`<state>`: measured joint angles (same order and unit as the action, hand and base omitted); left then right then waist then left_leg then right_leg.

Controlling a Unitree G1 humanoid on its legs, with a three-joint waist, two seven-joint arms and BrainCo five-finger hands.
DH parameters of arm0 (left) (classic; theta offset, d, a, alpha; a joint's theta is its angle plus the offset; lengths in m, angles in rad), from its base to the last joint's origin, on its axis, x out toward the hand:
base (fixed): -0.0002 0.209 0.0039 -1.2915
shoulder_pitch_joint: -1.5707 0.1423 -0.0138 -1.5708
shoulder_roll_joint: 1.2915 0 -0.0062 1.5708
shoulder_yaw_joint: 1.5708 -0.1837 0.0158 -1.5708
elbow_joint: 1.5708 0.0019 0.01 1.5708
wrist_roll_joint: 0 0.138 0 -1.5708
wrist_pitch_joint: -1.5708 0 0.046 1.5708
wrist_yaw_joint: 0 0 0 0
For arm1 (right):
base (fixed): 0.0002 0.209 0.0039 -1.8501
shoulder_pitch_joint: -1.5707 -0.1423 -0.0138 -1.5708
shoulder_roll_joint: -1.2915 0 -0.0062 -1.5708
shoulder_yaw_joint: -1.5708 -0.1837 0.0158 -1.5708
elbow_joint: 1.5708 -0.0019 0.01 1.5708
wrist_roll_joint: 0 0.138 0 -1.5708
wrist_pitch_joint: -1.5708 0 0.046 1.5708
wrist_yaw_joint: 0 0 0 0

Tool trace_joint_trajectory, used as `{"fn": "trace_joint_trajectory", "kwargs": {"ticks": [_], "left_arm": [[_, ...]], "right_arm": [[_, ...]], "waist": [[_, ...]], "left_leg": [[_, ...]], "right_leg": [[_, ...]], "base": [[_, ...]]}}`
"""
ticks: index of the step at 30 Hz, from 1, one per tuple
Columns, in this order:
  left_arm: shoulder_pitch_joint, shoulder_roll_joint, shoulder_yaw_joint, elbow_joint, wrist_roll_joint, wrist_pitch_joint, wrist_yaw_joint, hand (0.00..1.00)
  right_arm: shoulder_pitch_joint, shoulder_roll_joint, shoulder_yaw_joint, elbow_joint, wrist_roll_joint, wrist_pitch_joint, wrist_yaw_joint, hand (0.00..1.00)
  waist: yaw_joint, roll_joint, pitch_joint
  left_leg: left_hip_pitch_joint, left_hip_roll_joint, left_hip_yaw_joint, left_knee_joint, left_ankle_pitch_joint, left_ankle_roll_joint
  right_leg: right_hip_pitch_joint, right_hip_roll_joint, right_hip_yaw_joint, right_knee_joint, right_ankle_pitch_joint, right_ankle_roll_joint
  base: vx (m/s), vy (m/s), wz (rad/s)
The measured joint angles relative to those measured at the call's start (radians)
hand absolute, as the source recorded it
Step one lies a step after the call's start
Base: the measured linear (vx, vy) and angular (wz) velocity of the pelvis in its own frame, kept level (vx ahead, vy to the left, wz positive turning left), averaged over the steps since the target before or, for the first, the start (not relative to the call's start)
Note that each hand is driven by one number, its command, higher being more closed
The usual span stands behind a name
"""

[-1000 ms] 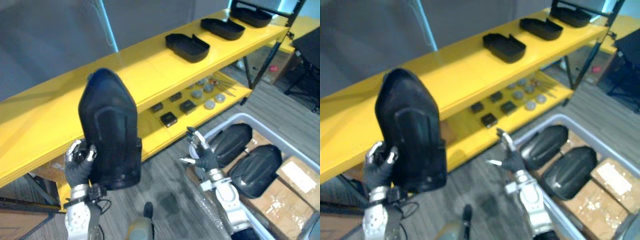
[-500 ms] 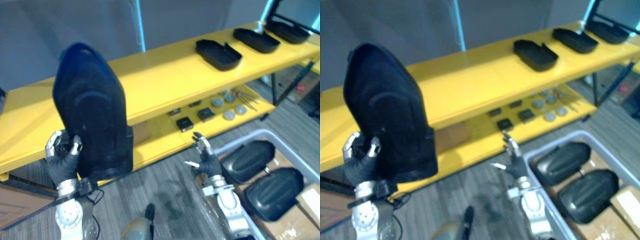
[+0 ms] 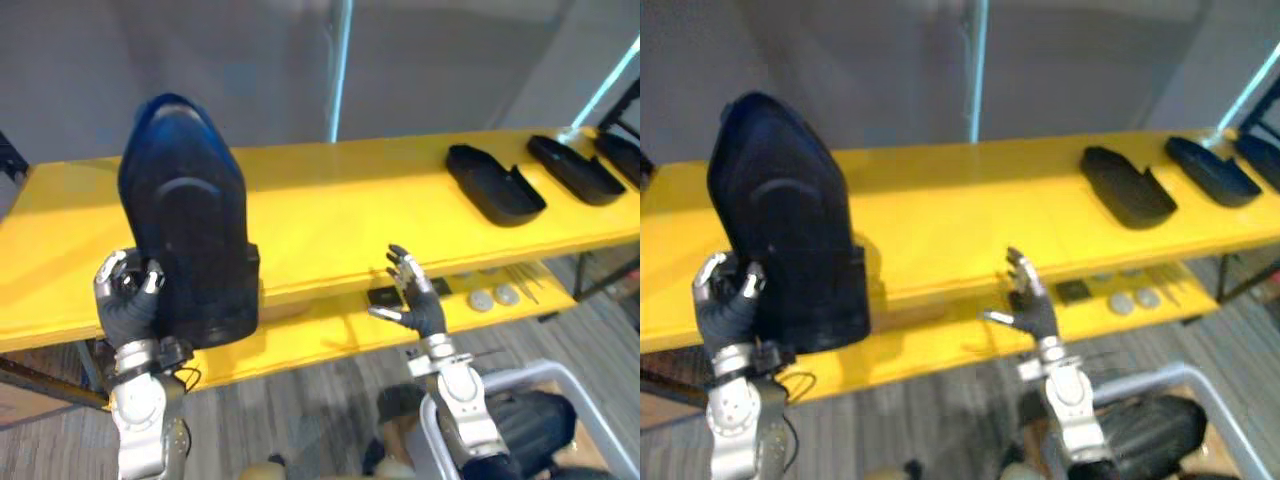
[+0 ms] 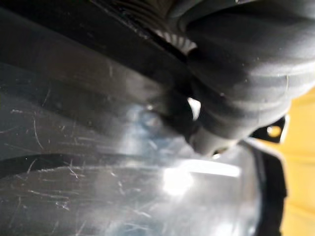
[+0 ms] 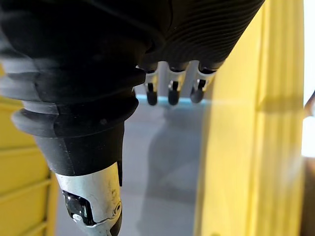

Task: Walk over and take plastic housings, then place them on the shelf

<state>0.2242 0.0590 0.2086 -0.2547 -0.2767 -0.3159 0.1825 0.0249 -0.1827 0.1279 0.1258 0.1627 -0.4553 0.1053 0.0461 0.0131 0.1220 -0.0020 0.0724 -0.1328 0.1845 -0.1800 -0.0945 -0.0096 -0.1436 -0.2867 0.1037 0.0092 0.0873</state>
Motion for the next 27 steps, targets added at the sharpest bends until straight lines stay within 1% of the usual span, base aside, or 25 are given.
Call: {"fn": "trace_joint_trajectory", "kwargs": {"ticks": [1, 2, 3, 4, 5, 6, 7, 9, 11, 13, 15, 16, 18, 19, 20, 21, 22, 24, 25, 26, 27], "left_arm": [[0.019, -0.02, -0.003, 0.001, 0.0, 0.002, -0.001, 1.0], [0.016, -0.03, -0.003, 0.001, 0.0, 0.007, -0.002, 1.0], [0.004, -0.041, -0.012, 0.0, -0.001, 0.01, -0.007, 1.0], [-0.003, -0.043, -0.016, -0.001, -0.001, 0.009, -0.011, 1.0], [-0.023, -0.044, -0.027, -0.002, 0.0, 0.005, -0.019, 1.0], [-0.038, -0.044, -0.034, -0.003, 0.0, 0.001, -0.032, 1.0], [-0.043, -0.041, -0.034, -0.003, 0.0, -0.002, -0.036, 1.0], [-0.051, -0.018, -0.035, -0.004, 0.001, -0.004, -0.044, 1.0], [-0.056, -0.003, -0.041, -0.004, 0.005, -0.002, -0.063, 1.0], [-0.057, 0.019, -0.057, -0.019, 0.01, 0.003, -0.088, 1.0], [-0.079, 0.048, -0.073, -0.049, 0.009, 0.029, -0.125, 1.0], [-0.093, 0.056, -0.078, -0.049, 0.008, 0.034, -0.132, 1.0], [-0.158, 0.065, -0.084, -0.044, -0.003, 0.078, -0.151, 1.0], [-0.179, 0.068, -0.088, -0.036, -0.021, 0.091, -0.155, 1.0], [-0.223, 0.085, -0.101, -0.004, -0.072, 0.117, -0.158, 1.0], [-0.248, 0.094, -0.106, 0.023, -0.095, 0.128, -0.161, 1.0], [-0.336, 0.111, -0.109, 0.145, -0.144, 0.158, -0.161, 1.0], [-0.398, 0.136, -0.109, 0.235, -0.163, 0.174, -0.154, 1.0], [-0.476, 0.171, -0.109, 0.347, -0.219, 0.208, -0.147, 1.0], [-0.509, 0.184, -0.108, 0.392, -0.241, 0.221, -0.145, 1.0], [-0.572, 0.212, -0.107, 0.485, -0.291, 0.238, -0.136, 1.0]], "right_arm": [[0.0, -0.02, -0.015, 0.0, 0.02, 0.003, 0.006, 0.0], [0.001, -0.023, -0.025, 0.0, 0.021, 0.003, 0.005, 0.0], [0.001, -0.035, -0.047, 0.0, 0.02, 0.003, 0.004, 0.0], [0.001, -0.038, -0.059, 0.0, 0.021, 0.001, 0.001, 0.0], [0.0, -0.038, -0.083, -0.001, 0.021, -0.001, -0.006, 0.0], [-0.001, -0.033, -0.089, -0.005, 0.021, -0.001, -0.018, 0.0], [-0.001, -0.03, -0.097, -0.012, 0.022, 0.002, -0.019, 0.0], [0.014, 0.022, -0.098, -0.07, 0.055, 0.032, -0.018, 0.0], [0.038, 0.049, -0.102, -0.106, 0.082, 0.039, -0.02, 0.0], [0.065, 0.068, -0.103, -0.139, 0.095, 0.04, -0.022, 0.0], [0.115, 0.098, -0.095, -0.18, 0.084, 0.04, -0.025, 0.0], [0.13, 0.104, -0.093, -0.191, 0.078, 0.04, -0.025, 0.0], [0.166, 0.108, -0.076, -0.222, 0.078, 0.042, -0.021, 0.0], [0.173, 0.108, -0.074, -0.232, 0.078, 0.044, -0.019, 0.0], [0.181, 0.108, -0.066, -0.243, 0.079, 0.048, -0.015, 0.0], [0.184, 0.108, -0.06, -0.246, 0.08, 0.052, -0.012, 0.0], [0.199, 0.104, -0.046, -0.27, 0.081, 0.072, 0.01, 0.0], [0.202, 0.1, -0.028, -0.285, 0.082, 0.078, 0.029, 0.0], [0.207, 0.097, -0.009, -0.297, 0.081, 0.091, 0.052, 0.0], [0.208, 0.095, -0.005, -0.3, 0.082, 0.096, 0.058, 0.0], [0.21, 0.091, 0.013, -0.309, 0.082, 0.112, 0.071, 0.0]], "waist": [[0.005, 0.032, -0.004], [0.004, 0.051, -0.006], [-0.001, 0.061, -0.008], [-0.002, 0.063, -0.01], [-0.002, 0.063, -0.01], [-0.002, 0.059, -0.013], [-0.003, 0.061, -0.016], [-0.005, 0.027, -0.008], [-0.016, 0.008, -0.019], [-0.024, 0.005, -0.021], [-0.045, 0.01, -0.025], [-0.054, 0.012, -0.027], [-0.069, 0.018, -0.031], [-0.074, 0.02, -0.032], [-0.087, 0.021, -0.032], [-0.093, 0.022, -0.032], [-0.106, 0.026, -0.034], [-0.122, 0.028, -0.034], [-0.146, 0.028, -0.034], [-0.152, 0.028, -0.034], [-0.169, 0.03, -0.033]], "left_leg": [[-0.002, 0.027, 0.038, 0.02, -0.003, -0.014], [-0.002, 0.034, 0.059, 0.027, 0.0, -0.019], [-0.007, 0.044, 0.124, 0.038, 0.006, -0.029], [-0.006, 0.048, 0.157, 0.034, 0.009, -0.032], [0.001, 0.058, 0.213, -0.005, 0.043, -0.018], [0.019, 0.053, 0.228, -0.035, 0.059, -0.016], [0.024, 0.048, 0.231, -0.046, 0.066, -0.012], [0.039, 0.035, 0.257, -0.071, 0.07, -0.009], [0.038, 0.024, 0.265, -0.082, 0.072, -0.006], [0.057, 0.018, 0.29, -0.103, 0.074, -0.003], [0.074, 0.014, 0.317, -0.119, 0.074, -0.002], [0.074, 0.014, 0.322, -0.122, 0.074, -0.002], [0.076, 0.016, 0.354, -0.126, 0.074, -0.002], [0.076, 0.017, 0.362, -0.127, 0.074, -0.002], [0.083, 0.019, 0.371, -0.133, 0.074, -0.002], [0.092, 0.021, 0.383, -0.139, 0.074, -0.002], [0.112, 0.023, 0.408, -0.145, 0.073, -0.003], [0.117, 0.023, 0.418, -0.147, 0.073, -0.003], [0.122, 0.024, 0.432, -0.148, 0.073, -0.003], [0.125, 0.025, 0.442, -0.148, 0.073, -0.003], [0.126, 0.025, 0.452, -0.148, 0.073, -0.003]], "right_leg": [[0.024, 0.017, -0.017, -0.015, -0.003, -0.006], [0.039, 0.019, -0.027, -0.02, -0.004, -0.009], [0.062, 0.018, -0.047, -0.03, -0.007, -0.014], [0.072, 0.016, -0.049, -0.034, -0.008, -0.015], [0.086, 0.014, -0.062, -0.039, -0.008, -0.014], [0.084, 0.01, -0.061, -0.04, -0.01, -0.012], [0.083, 0.006, -0.06, -0.041, -0.009, -0.011], [0.082, -0.003, -0.037, -0.063, -0.004, -0.003], [0.082, -0.009, -0.034, -0.085, 0.002, 0.006], [0.081, -0.013, -0.009, -0.098, 0.008, 0.016], [0.08, -0.012, 0.016, -0.111, 0.014, 0.023], [0.079, -0.012, 0.017, -0.117, 0.018, 0.023], [0.068, -0.004, 0.048, -0.139, 0.034, 0.023], [0.066, 0.0, 0.055, -0.143, 0.039, 0.022], [0.065, 0.006, 0.067, -0.151, 0.045, 0.02], [0.066, 0.009, 0.073, -0.151, 0.045, 0.02], [0.067, 0.016, 0.1, -0.151, 0.048, 0.017], [0.065, 0.018, 0.109, -0.152, 0.051, 0.016], [0.063, 0.022, 0.126, -0.159, 0.058, 0.014], [0.062, 0.024, 0.132, -0.164, 0.063, 0.013], [0.06, 0.026, 0.148, -0.171, 0.071, 0.013]], "base": [[0.17, -0.166, 0.33], [0.19, -0.155, 0.4], [0.09, -0.057, 0.4], [0.14, -0.086, 0.42], [0.1, -0.04, 0.21], [0.1, -0.014, 0.13], [0.05, 0.04, -0.05], [0.02, 0.057, -0.24], [0.02, 0.037, -0.19], [0.03, 0.039, -0.28], [0.02, 0.028, -0.33], [0.03, 0.021, -0.26], [0.03, 0.012, -0.36], [0.02, -0.014, -0.39], [0.01, -0.019, -0.26], [-0.01, -0.012, -0.46], [-0.01, 0.002, -0.41], [-0.03, -0.003, -0.32], [-0.05, -0.009, -0.28], [-0.05, -0.011, -0.35], [-0.05, -0.014, -0.26]]}}
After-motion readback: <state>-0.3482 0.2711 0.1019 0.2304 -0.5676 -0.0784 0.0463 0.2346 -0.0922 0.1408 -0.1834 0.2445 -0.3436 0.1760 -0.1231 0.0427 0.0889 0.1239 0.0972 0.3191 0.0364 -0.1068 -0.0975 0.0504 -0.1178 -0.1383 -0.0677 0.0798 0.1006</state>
